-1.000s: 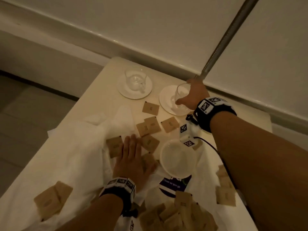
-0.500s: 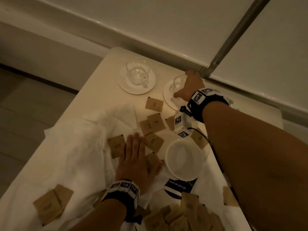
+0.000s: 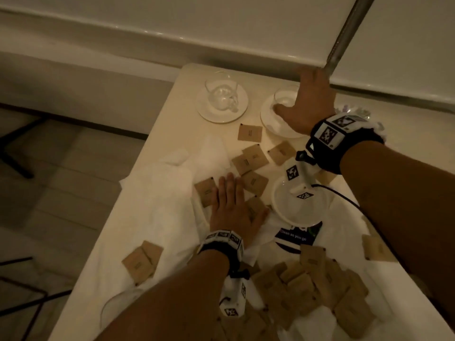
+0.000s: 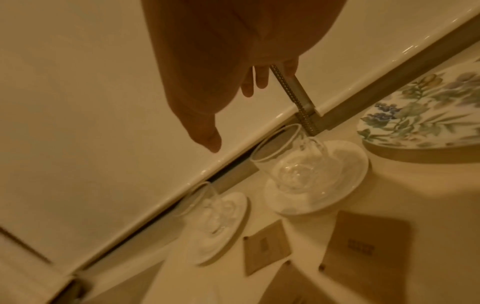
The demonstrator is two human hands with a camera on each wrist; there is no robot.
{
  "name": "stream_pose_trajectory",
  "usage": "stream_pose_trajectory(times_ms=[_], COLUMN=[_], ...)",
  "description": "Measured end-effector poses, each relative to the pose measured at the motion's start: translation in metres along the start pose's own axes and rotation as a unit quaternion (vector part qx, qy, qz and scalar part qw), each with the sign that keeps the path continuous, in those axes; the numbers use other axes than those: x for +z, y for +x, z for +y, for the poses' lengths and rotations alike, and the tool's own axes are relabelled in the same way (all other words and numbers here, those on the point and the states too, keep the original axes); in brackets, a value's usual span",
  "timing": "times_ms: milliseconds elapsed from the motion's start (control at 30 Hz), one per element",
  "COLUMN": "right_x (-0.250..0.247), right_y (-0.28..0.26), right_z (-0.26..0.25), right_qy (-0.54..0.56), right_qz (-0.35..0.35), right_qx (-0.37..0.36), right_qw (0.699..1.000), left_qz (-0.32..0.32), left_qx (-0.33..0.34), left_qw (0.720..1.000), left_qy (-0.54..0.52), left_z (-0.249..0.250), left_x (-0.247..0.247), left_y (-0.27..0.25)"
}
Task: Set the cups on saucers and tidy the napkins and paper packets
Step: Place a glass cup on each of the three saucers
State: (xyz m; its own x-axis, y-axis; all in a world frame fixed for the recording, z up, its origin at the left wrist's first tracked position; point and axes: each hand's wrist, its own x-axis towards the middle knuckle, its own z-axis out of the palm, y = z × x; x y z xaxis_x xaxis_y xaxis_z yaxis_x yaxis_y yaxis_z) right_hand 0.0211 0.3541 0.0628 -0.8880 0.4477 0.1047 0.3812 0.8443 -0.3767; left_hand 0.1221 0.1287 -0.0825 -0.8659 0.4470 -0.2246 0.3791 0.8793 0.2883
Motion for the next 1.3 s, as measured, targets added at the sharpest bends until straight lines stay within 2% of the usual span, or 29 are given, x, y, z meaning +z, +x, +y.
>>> stream_pose_trajectory(times_ms=[100, 167, 233, 300, 400, 467, 533, 633, 733, 800, 900, 1033, 1133, 1300], right_x=[-0.028, -0.047, -0.063, -0.071, -0.067, -0.053, -0.033, -0.002, 0.029, 0.047, 0.072, 0.097, 0.109, 0.093], right_y=[-0.051, -0.091, -0.134, -0.181, -0.248, -0.286, -0.313, -0.336, -0.342, -0.342, -0.341, -0.339, -0.343, -0.328], right_z=[-0.018, -0.028, -0.031, -0.028, -0.026, -0.032, -0.044, -0.074, -0.110, -0.136, -0.167, -0.187, -0.190, -0.177], right_qy=[0.123, 0.212, 0.272, 0.277, 0.191, 0.119, 0.110, 0.155, 0.200, 0.196, 0.208, 0.185, 0.194, 0.290], right_qz=[0.000, 0.001, -0.018, -0.105, -0.325, -0.386, -0.387, -0.377, -0.391, -0.385, -0.376, -0.401, -0.405, -0.322], right_qx=[-0.021, -0.038, -0.031, -0.028, -0.035, -0.052, -0.038, -0.015, -0.074, -0.125, -0.161, -0.181, -0.157, -0.069], right_qw=[0.992, 0.976, 0.962, 0.955, 0.926, 0.913, 0.915, 0.913, 0.895, 0.893, 0.888, 0.879, 0.879, 0.899], left_qz=[-0.036, -0.070, -0.076, -0.066, -0.048, -0.035, -0.040, -0.077, -0.155, -0.200, -0.230, -0.275, -0.297, -0.269], left_qx=[-0.010, -0.026, -0.028, -0.024, -0.025, 0.000, 0.044, 0.108, 0.136, 0.128, 0.095, 0.007, -0.019, 0.022], left_qw=[0.999, 0.997, 0.996, 0.995, 0.974, 0.966, 0.966, 0.966, 0.964, 0.964, 0.967, 0.951, 0.930, 0.934], left_qy=[-0.015, -0.028, -0.038, -0.077, -0.220, -0.256, -0.250, -0.223, -0.170, -0.116, -0.061, -0.139, -0.217, -0.236], left_z=[0.002, 0.004, 0.005, 0.007, 0.008, 0.010, 0.012, 0.003, -0.031, -0.065, -0.123, -0.174, -0.184, -0.164], left_x=[-0.006, -0.016, -0.027, -0.041, -0.063, -0.080, -0.099, -0.130, -0.159, -0.174, -0.186, -0.180, -0.169, -0.173], left_y=[0.000, 0.003, 0.008, 0.011, 0.011, 0.007, 0.000, -0.016, -0.043, -0.066, -0.100, -0.138, -0.153, -0.134])
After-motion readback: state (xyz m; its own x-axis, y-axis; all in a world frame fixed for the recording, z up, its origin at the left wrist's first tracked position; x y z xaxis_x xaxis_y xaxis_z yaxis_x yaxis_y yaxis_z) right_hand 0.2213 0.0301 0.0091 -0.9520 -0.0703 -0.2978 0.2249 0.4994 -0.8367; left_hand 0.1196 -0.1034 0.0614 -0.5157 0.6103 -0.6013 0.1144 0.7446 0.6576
